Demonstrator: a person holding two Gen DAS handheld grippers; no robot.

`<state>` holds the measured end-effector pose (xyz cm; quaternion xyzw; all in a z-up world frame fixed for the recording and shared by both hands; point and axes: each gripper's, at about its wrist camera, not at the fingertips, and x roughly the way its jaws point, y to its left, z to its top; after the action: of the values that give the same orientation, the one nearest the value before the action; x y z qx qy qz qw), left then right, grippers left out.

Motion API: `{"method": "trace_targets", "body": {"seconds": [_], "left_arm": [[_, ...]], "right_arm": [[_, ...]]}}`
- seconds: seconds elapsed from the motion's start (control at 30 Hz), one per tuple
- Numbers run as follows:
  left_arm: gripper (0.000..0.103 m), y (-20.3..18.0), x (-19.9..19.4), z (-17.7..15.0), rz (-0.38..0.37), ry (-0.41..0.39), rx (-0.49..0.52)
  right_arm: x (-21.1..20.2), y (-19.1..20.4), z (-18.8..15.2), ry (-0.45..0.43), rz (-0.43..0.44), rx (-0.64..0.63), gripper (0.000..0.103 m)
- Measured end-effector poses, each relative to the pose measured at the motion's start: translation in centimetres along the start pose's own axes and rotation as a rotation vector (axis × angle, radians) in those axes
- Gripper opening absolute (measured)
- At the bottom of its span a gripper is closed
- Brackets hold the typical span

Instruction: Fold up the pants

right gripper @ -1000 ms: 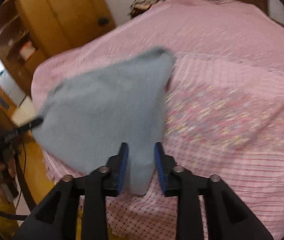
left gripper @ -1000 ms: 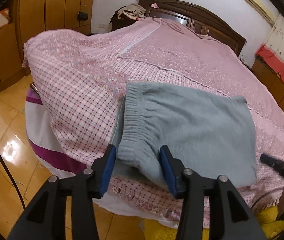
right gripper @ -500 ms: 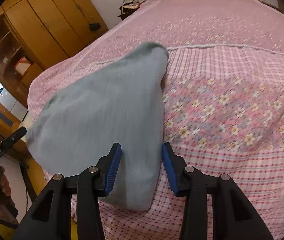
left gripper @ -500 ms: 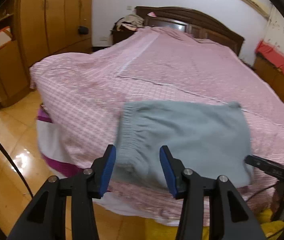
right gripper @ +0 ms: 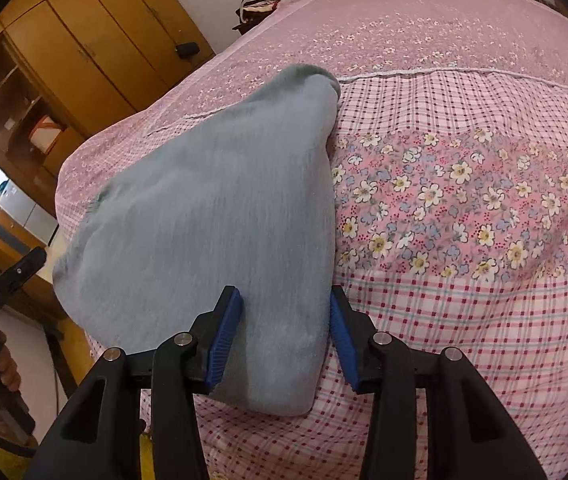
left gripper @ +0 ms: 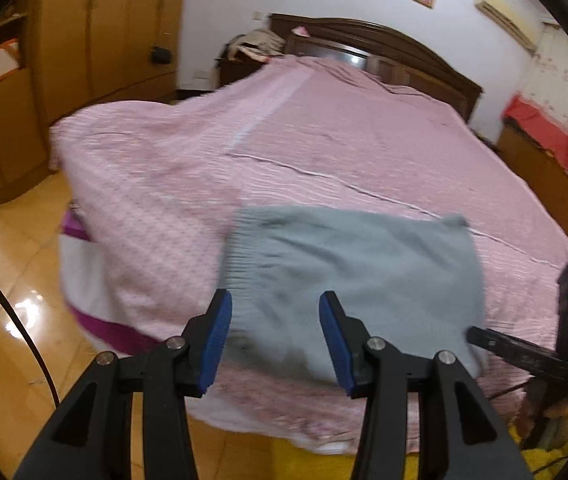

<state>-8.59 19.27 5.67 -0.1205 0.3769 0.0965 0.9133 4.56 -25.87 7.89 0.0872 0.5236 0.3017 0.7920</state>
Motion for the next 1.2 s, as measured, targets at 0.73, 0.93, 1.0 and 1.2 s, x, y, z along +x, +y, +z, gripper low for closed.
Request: {"method": "trace_targets", "body": {"seconds": [0.73,0.93,1.0,1.2], "left_arm": [[0.049,-2.8,4.6,-1.3,-0.028,0.071,0.047],[0.049,-2.9,4.7,-1.2,-0.03,0.07,0.045],[0.049,-2.9,4.7,-1.2,-0.031,0.07,0.046],[0.05,-3.1,4.8,-1.4,-0.023,0.069,0.061]], "right_arm": [[-2.9,0.9,1.7,-0.114,0.125,-0.017,0.017],[-1.7,1.3,2.1,-0.067,0.087,0.0,0.022],[-0.5,0.5,1.7,-0.02,0.056,0.024,0.024],[1.1,-0.3,1.4,0.027,0.054,0.046,0.028]]}}
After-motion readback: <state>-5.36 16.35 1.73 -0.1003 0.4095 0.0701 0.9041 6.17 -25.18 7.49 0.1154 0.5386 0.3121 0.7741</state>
